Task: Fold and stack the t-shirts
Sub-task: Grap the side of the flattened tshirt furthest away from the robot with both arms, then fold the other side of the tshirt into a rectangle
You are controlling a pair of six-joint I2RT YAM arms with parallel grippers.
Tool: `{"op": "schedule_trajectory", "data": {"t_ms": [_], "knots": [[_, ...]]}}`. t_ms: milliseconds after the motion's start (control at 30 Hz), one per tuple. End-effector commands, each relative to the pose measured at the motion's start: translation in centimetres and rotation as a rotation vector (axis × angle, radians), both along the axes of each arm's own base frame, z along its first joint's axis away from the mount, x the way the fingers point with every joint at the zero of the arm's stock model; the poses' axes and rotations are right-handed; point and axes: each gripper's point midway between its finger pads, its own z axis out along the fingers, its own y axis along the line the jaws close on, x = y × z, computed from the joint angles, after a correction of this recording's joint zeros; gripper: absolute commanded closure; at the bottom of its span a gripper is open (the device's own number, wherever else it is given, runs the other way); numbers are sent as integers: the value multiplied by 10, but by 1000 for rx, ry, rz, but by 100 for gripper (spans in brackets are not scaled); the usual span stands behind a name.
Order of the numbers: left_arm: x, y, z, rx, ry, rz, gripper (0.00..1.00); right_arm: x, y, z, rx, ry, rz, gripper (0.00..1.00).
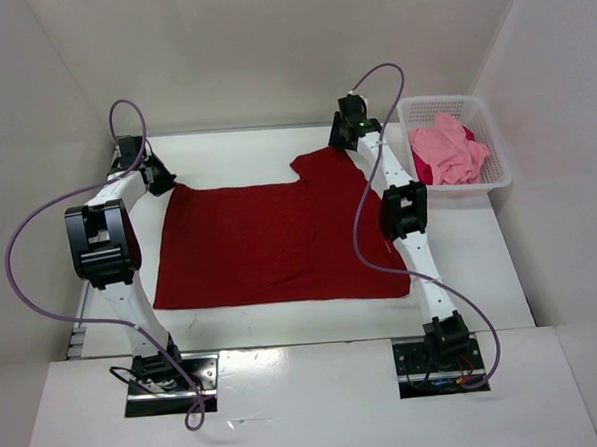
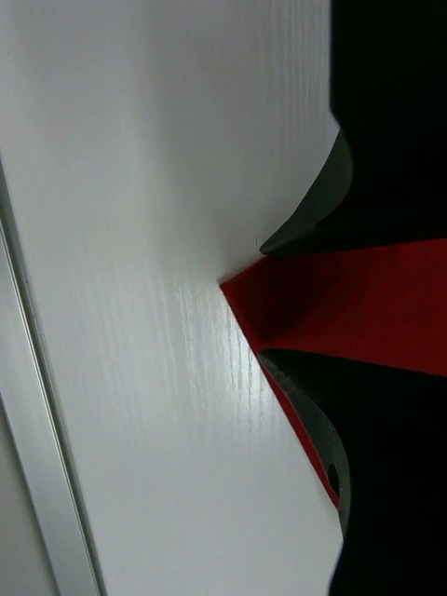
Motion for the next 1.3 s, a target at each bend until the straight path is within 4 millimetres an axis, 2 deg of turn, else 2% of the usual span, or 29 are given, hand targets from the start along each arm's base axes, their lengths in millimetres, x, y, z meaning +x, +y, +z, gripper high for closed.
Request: {"op": "schedule_trajectory", "data": {"t_ms": [0,67,100,200,233,333,367,400,433,567,600,633,700,733,767,800,900,933,967,1000,1033,1067,1100,1133,1167,1200,1267], "knots": [[11,-6,27,-13,-82,-20,99,-1,-2,-14,2,23,4,50],[11,-6,27,-13,-82,-20,99,1,-1,-13,4,14,4,50],[8,-6,23,-15,-73,-20,99,1,-1,-13,10,14,-2,53],[8,-6,23,-15,-73,-20,99,4,0,-10,15,-5,-2,67],[8,-6,23,-15,-73,-20,99,4,2,-9,31,-3,-2,76],[8,-9,25,-29,-82,-18,99,7,9,3,77,-24,4,91],[8,-9,25,-29,-82,-18,99,5,9,2,75,-15,4,94],[8,-9,25,-29,-82,-18,99,8,10,15,80,-40,5,97],[8,-9,31,-27,-92,-18,99,8,10,15,80,-40,5,100],[8,-9,42,-22,-113,-19,100,6,4,60,131,-70,10,100],[8,-7,41,-16,-112,-12,100,5,6,71,142,-85,20,100],[6,-7,38,-18,-103,-12,100,4,3,96,162,-111,32,100],[6,-7,43,-16,-114,-12,100,0,0,116,179,-120,43,100],[5,-7,48,-14,-124,-12,100,-6,-3,132,192,-124,52,100],[4,-9,50,-18,-131,-19,100,-10,-13,135,179,-110,46,100],[3,-9,46,-19,-129,-19,100,-17,-11,139,189,-94,60,100],[0,-10,46,-25,-133,-13,100,-41,-25,149,200,-60,66,100],[0,-10,52,-23,-143,-13,100,-51,-33,121,194,-13,52,100],[2,-10,53,-21,-152,-14,100,-62,-31,154,211,-62,71,100],[2,-10,58,-19,-163,-14,100,-69,-36,154,217,-58,70,100],[2,-10,59,-19,-163,-14,100,-84,-36,133,219,-1,72,100],[1,-10,64,-17,-174,-14,100,-93,-35,147,226,-14,81,100],[-1,-11,68,-15,-181,-14,100,-100,-36,148,226,-6,80,100],[-1,-11,73,-13,-190,-15,100,-115,-36,131,228,45,81,100],[-9,-12,73,-15,-181,-14,100,-122,-37,131,227,47,81,100],[-13,-13,73,-8,-181,-20,100,-141,-38,133,233,57,87,100],[-22,-12,81,8,-187,-17,100,-158,-39,137,239,59,81,100]]}}
